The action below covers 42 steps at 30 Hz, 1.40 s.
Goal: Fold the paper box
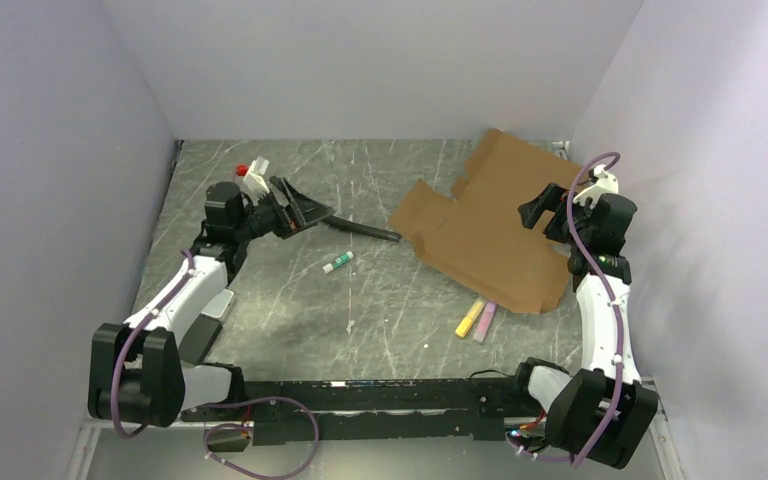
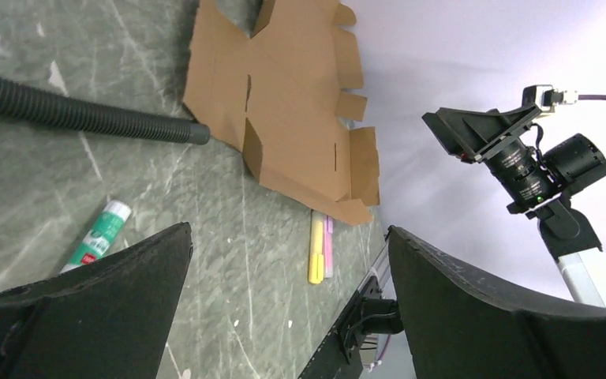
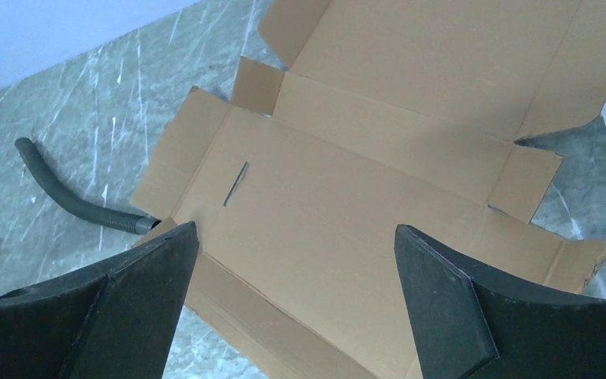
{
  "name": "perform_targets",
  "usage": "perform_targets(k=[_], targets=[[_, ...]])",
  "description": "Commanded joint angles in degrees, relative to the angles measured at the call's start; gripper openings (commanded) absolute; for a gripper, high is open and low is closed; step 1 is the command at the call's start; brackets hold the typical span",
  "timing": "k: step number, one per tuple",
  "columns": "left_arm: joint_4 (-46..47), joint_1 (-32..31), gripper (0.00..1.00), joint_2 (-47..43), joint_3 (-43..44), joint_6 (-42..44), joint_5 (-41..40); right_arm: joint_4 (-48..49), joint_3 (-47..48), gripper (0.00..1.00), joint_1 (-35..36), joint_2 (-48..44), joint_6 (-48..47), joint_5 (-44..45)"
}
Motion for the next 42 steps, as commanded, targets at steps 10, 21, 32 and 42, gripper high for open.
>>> perform_targets(k=[10, 21, 32, 42], targets=[[-19.04, -12.28, 0.99, 14.27, 22.98, 20.28, -13.19, 1.04, -0.93, 1.00, 0.59, -0.11, -16.12, -15.67], [-26.93, -17.57, 0.99, 36.26, 43.59, 26.52, -15.10, -11.07, -0.22, 1.00, 1.84, 1.71, -38.76, -35.10], [-22.61, -17.60, 0.95, 55.13, 57.14, 21.80, -8.71, -11.85, -0.02, 1.00, 2.06, 2.02, -40.21, -36.40], [-20.32, -17.50, 0.88, 67.16, 67.53, 16.83, -2.34, -11.78, 0.10, 1.00, 2.47, 2.86, -40.40, -36.33]])
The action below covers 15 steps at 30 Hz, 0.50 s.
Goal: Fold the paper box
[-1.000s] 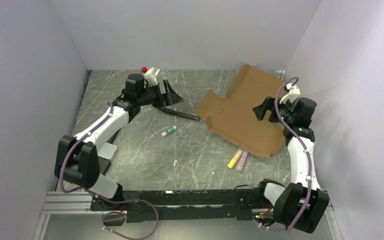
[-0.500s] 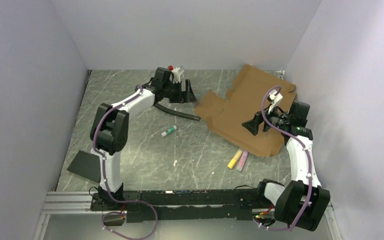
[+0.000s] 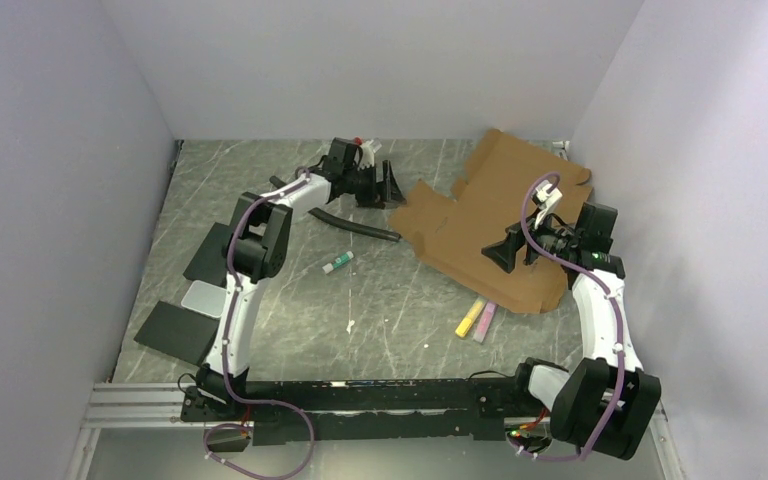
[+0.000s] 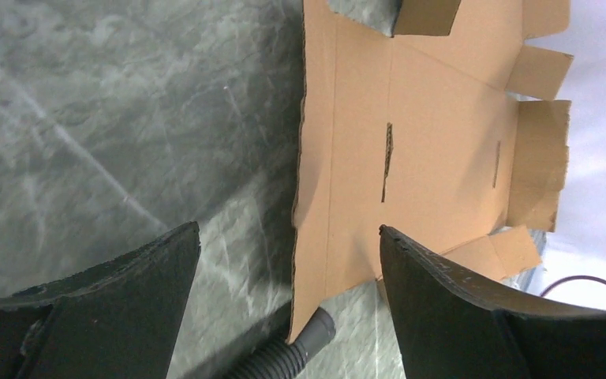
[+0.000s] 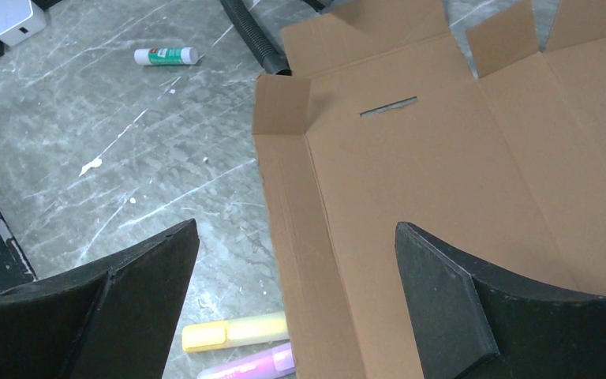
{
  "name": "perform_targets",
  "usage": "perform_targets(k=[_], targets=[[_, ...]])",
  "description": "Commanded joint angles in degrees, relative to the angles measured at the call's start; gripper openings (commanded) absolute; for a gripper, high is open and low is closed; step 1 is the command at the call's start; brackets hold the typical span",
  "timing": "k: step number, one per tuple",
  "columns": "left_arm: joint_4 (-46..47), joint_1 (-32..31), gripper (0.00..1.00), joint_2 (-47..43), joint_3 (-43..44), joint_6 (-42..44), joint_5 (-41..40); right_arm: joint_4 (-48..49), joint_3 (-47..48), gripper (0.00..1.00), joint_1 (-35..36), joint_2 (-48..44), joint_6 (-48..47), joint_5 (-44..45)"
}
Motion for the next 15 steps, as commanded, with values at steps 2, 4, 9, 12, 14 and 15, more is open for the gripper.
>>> perform_targets(k=[2, 4, 9, 12, 14, 15], targets=[[8.19, 0.04, 0.86, 3.01, 2.64, -6.32, 7.63, 0.71, 1.60, 1.00, 0.39, 0.55, -1.83, -1.69], [11.40, 0.04, 0.82, 3.41, 1.41, -8.07, 8.85, 0.53, 1.89, 1.00, 0.60, 1.02, -2.01, -1.69], [15.13, -0.09, 0.71, 5.20, 0.88, -11.82, 11.21, 0.06, 2.40, 1.00, 0.93, 1.80, -2.28, -1.45], [16.22, -0.43, 0.66, 6.09, 1.28, -12.95, 11.45, -0.09, 2.40, 1.00, 0.96, 1.76, -2.34, -1.34], [15.16, -0.85, 0.64, 6.57, 2.07, -12.67, 11.25, -0.17, 2.40, 1.00, 1.00, 1.77, -2.34, -1.26], [14.36, -1.19, 0.63, 6.90, 2.72, -12.04, 10.87, -0.10, 2.48, 1.00, 0.98, 1.79, -2.30, -1.25]])
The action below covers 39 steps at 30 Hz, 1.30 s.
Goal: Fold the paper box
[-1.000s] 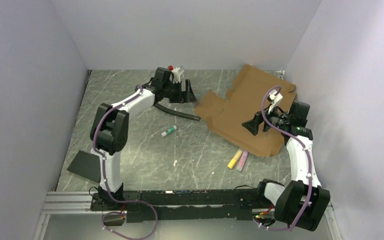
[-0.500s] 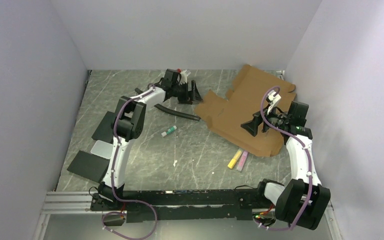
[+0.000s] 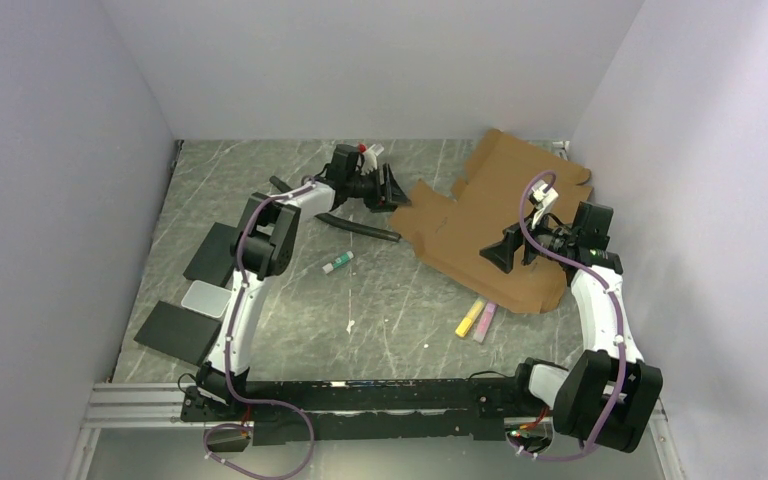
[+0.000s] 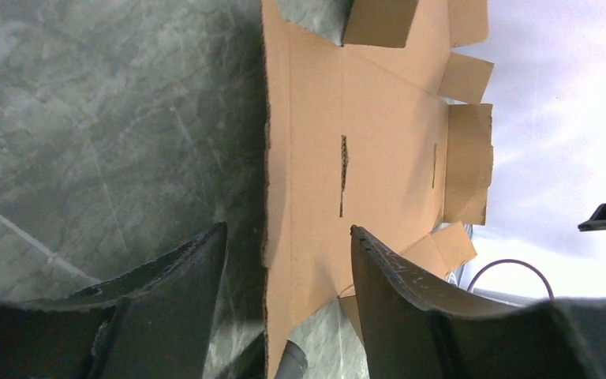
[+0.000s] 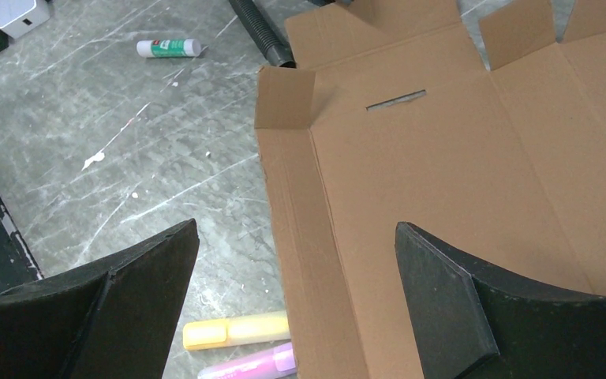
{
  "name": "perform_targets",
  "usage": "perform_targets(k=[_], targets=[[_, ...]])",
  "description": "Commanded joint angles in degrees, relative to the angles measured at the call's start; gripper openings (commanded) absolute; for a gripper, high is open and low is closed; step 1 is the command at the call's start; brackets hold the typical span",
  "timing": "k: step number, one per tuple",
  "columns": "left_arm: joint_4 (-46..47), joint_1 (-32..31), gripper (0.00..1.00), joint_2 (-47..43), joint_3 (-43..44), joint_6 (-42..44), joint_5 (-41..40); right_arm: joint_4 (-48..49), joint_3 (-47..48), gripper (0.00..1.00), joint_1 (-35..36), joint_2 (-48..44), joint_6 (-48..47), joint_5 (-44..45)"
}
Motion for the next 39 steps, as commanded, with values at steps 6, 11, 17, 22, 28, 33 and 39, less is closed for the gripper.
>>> perform_targets(k=[6, 11, 17, 22, 28, 33, 39], targets=[[-1.95, -2.21, 0.53, 1.94, 3.54, 1.09, -0.74, 0.06, 2.42, 1.00, 0.23, -0.53, -1.56, -1.36], [-4.61, -3.00, 0.23, 1.55, 4.78, 2.78, -2.11, 0.02, 2.42, 1.00, 0.21, -0.75, -1.61, -1.36], [-4.32, -3.93, 0.00, -3.53, 3.93, 5.99, -6.10, -0.45, 2.59, 1.00, 0.21, -1.00, -1.85, -1.60], [-3.25, -4.61, 0.00, -11.49, 1.31, 9.80, -10.94, -3.41, 3.61, 1.00, 0.26, -1.42, -4.39, -3.39], [-3.43, -4.62, 0.00, -21.88, -4.11, 14.19, -13.74, -8.93, 5.42, 1.00, 0.15, -2.04, -9.65, -6.40], [-6.93, -4.62, 0.00, -30.64, -9.31, 19.70, -15.37, -12.47, 7.70, 1.00, 0.17, -1.86, -11.80, -7.24], [-14.87, -4.62, 0.00, -39.20, -13.15, 27.67, -18.81, -17.50, 11.23, 1.00, 0.16, -1.17, -14.43, -8.37]])
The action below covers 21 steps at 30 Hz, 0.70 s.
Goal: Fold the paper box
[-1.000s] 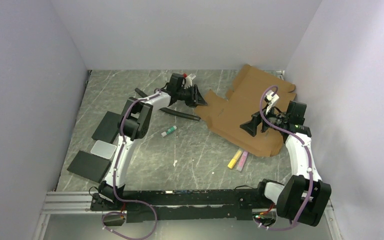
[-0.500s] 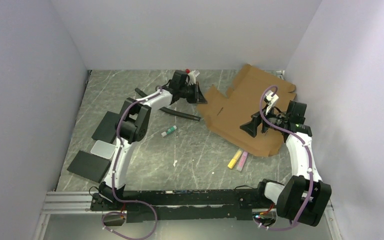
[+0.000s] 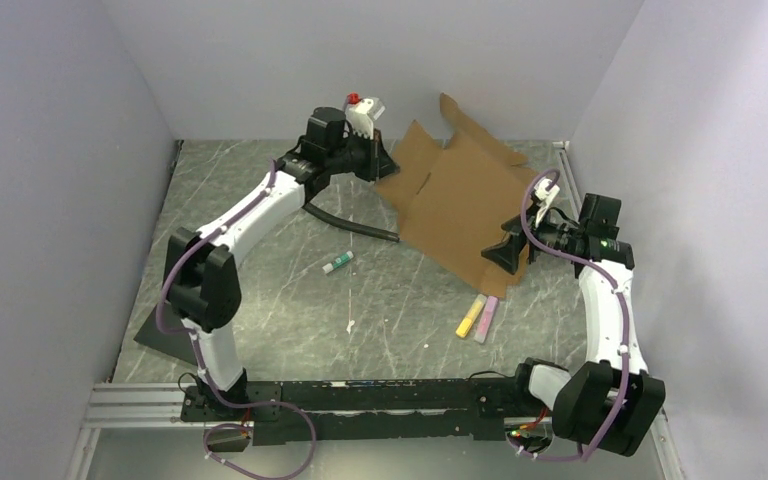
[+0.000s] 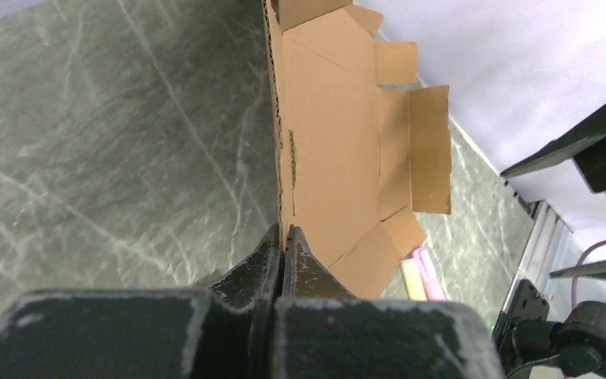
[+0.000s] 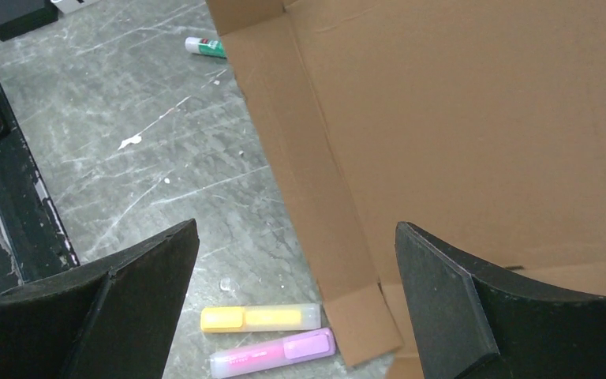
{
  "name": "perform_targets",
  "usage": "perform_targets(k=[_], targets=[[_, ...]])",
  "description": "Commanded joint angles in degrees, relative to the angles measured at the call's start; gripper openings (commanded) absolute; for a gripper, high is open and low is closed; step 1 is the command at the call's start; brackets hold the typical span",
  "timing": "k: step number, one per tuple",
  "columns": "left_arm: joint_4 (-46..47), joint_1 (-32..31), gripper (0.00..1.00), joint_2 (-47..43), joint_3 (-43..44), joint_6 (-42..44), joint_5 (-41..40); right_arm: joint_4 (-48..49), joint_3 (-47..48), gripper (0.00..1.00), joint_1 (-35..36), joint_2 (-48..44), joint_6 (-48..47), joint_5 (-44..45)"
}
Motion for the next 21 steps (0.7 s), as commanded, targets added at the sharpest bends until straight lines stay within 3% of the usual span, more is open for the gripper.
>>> perform_targets(k=[1, 8, 21], targets=[[-6.58, 0.34, 0.00, -6.53, -2.02, 8.23, -3.77, -4.55, 4.44, 1.00, 0.13, 0.02, -4.45, -4.08], [-17.81, 1.91, 0.00, -7.86, 1.99, 6.79, -4.47, -7.58, 6.92, 1.00, 0.67, 2.30, -5.65, -4.21], [-15.70, 8.94, 0.00, -9.92, -0.05, -5.07, -0.33, -9.99, 6.75, 1.00, 6.48, 5.78, -9.73, 6.03]])
